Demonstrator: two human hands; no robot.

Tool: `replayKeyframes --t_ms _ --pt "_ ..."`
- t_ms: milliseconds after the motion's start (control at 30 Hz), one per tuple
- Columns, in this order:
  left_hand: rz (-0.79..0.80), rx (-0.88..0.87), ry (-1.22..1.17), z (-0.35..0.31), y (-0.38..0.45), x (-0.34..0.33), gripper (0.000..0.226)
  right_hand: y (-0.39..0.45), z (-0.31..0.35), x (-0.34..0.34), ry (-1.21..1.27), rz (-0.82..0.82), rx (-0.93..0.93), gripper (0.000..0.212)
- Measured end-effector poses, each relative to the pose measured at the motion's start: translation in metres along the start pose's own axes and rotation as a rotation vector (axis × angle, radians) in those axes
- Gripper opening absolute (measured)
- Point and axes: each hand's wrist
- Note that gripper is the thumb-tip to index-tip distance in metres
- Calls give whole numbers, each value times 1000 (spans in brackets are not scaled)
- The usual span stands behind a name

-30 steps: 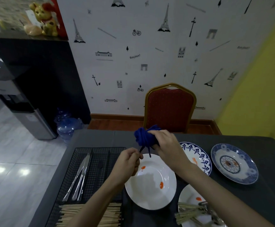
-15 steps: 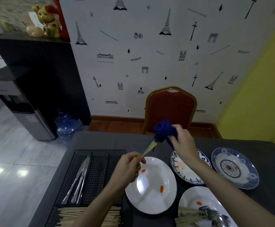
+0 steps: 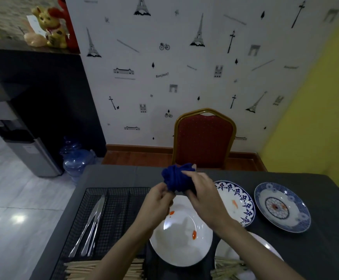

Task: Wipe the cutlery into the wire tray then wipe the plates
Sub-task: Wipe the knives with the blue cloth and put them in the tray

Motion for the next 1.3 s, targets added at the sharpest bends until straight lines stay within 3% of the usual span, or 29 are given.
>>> replayKeyframes --t_ms 133,300,433,567,733,900,1000,1133,1300 --pt "-50 6 60 9 -1 -4 15 13 -19 0 -84 57 -92 40" --pt "-30 -3 -14 6 5 3 15 10 -8 -3 1 90 10 40" --pt "-45 -5 64 11 2 5 18 23 -26 -5 -103 64 -132 38" --pt "-42 2 -9 12 6 8 13 8 4 -7 2 106 42 41" --pt "-53 2 46 19 2 19 20 23 -22 -12 -85 98 -99 38" --pt "-69 -2 -26 17 9 27 16 11 11 -22 4 117 71 43" --pt "-68 12 17 23 -2 41 19 27 -11 -30 -58 144 13 40" --pt "-187 10 21 33 -27 72 19 39 -43 -40 -41 137 -208 29" --pt "-429 87 72 67 -25 136 19 29 -29 -62 -6 159 -204 28"
Point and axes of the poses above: each hand's wrist, its own y-axis towards the middle knuckle, its own x-axis out of the back of the hand, z = x × y, and after that the axes turned 15 degrees about -y, right-handed
